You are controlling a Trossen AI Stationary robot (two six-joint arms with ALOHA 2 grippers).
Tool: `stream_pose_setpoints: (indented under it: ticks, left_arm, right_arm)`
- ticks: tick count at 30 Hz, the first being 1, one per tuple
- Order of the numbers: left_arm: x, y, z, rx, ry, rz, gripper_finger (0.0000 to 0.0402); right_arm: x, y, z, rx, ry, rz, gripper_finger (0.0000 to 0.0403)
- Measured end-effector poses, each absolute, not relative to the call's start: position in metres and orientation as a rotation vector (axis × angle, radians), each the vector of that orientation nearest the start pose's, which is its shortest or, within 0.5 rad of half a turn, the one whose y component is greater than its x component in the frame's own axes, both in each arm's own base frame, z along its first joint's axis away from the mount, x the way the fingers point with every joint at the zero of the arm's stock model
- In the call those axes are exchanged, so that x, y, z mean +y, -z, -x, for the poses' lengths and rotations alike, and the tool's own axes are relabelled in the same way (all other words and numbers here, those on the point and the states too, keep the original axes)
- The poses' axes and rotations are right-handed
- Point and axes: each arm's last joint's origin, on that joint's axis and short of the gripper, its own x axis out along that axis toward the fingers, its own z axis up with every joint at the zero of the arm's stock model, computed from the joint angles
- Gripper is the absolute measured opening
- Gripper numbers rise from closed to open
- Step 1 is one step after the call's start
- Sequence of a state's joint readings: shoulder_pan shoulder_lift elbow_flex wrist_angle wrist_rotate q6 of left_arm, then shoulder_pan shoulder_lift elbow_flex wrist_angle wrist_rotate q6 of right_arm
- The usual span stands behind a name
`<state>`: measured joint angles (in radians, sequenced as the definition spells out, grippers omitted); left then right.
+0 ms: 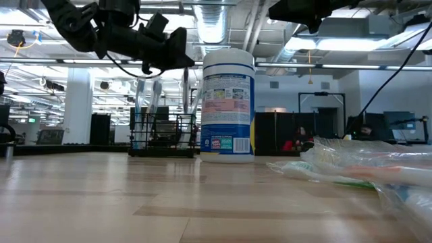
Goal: Pick & Place toothbrushing station
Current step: Put the purple toothbrush into the mesh organizer
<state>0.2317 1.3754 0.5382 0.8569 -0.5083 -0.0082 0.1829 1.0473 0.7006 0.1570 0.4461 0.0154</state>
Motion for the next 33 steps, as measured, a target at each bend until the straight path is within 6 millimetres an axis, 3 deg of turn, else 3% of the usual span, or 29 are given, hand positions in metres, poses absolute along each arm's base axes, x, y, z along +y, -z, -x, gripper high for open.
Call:
stream_pose_setpoints:
  ticks: [15,33]
  left_arm:
    - [0.080,-0.187,-0.277,0.039,-0.740,0.019,0.0017]
    - [0.080,-0.181,-0.279,0.058,-0.740,0.023,0.0017]
  right_arm:
    - [0.030,-0.286,-0.229,0.194,0.263,0.048,0.0062]
    - [0.030,-0.286,-0.229,0.200,0.263,0.050,0.0062]
